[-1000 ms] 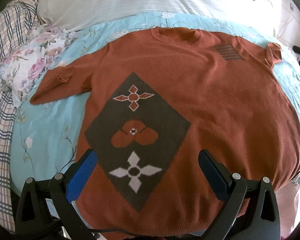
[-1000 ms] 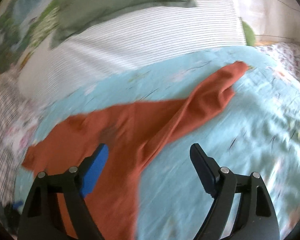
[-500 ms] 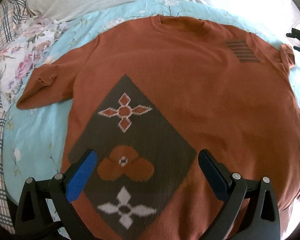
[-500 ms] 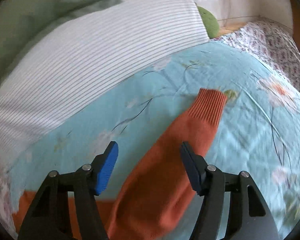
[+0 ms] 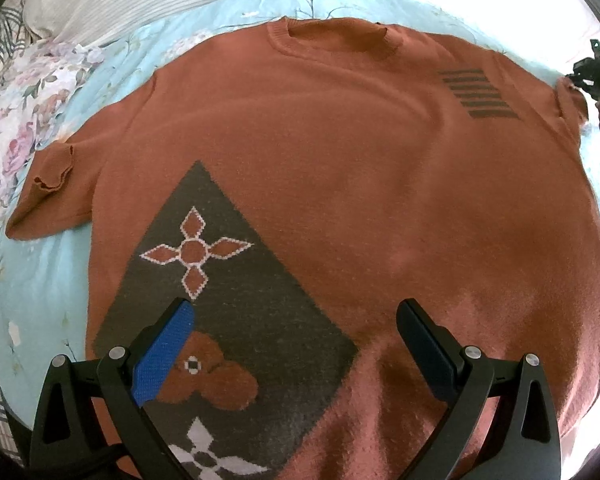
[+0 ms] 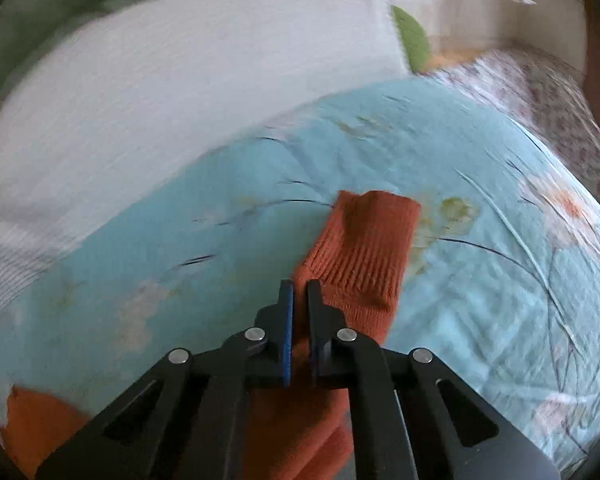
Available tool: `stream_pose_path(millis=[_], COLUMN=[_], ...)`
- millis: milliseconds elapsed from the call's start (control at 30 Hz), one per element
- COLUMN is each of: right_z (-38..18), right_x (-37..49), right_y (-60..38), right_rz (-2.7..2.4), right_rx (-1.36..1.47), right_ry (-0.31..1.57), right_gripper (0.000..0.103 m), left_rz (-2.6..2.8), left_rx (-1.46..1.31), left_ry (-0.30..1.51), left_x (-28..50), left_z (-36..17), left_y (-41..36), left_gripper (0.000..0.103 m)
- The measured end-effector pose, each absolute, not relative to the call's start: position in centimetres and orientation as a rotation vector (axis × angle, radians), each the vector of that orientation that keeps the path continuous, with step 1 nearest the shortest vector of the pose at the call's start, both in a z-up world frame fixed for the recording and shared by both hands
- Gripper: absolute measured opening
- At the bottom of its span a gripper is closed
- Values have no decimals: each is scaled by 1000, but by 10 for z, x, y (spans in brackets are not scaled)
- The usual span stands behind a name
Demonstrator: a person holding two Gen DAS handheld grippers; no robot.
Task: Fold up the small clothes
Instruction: 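Grasp the sweater sleeve cuff with the right gripper, then carry the sleeve across the sweater body with the right gripper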
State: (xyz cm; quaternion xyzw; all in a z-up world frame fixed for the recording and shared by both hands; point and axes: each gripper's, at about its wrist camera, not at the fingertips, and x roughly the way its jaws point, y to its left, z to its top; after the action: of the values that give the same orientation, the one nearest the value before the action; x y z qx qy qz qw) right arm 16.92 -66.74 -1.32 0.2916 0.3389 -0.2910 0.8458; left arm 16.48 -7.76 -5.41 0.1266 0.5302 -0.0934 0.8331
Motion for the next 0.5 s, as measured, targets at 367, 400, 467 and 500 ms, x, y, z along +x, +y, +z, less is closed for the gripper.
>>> stream_pose_path(millis=[367, 400, 467, 500], right_z=[27, 29, 30, 29], right_x=[199, 206, 218, 224], right_y=[-474, -446, -410, -390], right_rz=[-57, 11, 99, 146], right_rx=[625, 627, 633, 641], right_ry=[676, 681, 689, 694], right_gripper=[7, 7, 7, 7], left_rz=[-207, -201, -195, -192], left_rx=[188, 178, 147, 130], left_ry=[1078, 1076, 1077, 1078], left_x=[151, 149, 145, 145], left_z=[-38, -38, -36, -36], left_y=[-57, -53, -45, -41], left_gripper=[102, 102, 102, 101])
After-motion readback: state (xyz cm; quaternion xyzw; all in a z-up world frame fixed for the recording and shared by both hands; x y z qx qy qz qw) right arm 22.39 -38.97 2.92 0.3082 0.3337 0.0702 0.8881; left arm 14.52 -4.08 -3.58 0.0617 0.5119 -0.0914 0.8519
